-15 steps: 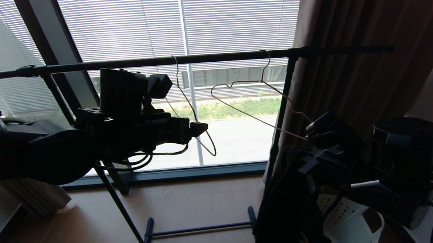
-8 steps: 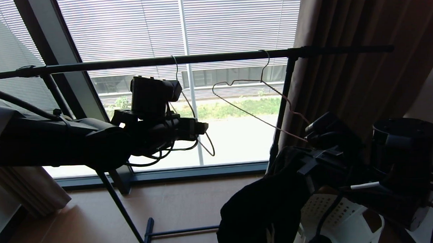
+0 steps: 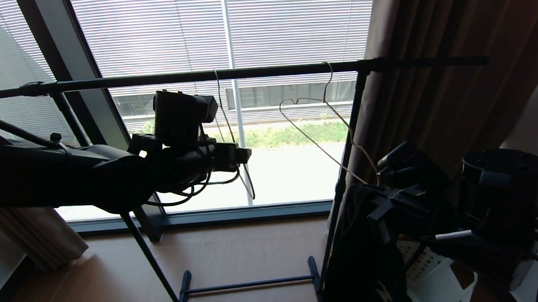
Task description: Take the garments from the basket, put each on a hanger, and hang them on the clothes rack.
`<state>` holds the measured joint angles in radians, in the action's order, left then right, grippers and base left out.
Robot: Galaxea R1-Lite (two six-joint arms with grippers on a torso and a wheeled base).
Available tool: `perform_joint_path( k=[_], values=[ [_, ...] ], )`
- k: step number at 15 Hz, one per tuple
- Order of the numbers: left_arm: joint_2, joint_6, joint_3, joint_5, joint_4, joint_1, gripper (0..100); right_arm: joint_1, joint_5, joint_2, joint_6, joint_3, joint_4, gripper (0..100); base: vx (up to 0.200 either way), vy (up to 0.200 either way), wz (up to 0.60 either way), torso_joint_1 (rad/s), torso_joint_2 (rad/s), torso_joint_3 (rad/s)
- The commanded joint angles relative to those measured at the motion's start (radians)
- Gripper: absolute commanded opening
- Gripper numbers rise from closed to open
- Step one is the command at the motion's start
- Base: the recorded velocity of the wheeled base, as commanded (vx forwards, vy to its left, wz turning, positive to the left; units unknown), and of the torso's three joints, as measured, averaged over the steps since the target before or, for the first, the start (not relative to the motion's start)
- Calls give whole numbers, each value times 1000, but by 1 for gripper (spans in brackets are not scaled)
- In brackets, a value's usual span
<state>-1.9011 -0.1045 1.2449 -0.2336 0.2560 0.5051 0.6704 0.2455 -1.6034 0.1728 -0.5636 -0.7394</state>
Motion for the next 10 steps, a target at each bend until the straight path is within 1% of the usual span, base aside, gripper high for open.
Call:
perform_joint_path(
  k=[1,10],
  values=[
    [8,0,5,-12,0,0,100,1,0,-1,1,1,0,0,0,0,0,0,0,0],
    [0,5,10,-32,-9,-19,100,1,-2,-6,1,7,0,0,0,0,0,0,0,0]
  ],
)
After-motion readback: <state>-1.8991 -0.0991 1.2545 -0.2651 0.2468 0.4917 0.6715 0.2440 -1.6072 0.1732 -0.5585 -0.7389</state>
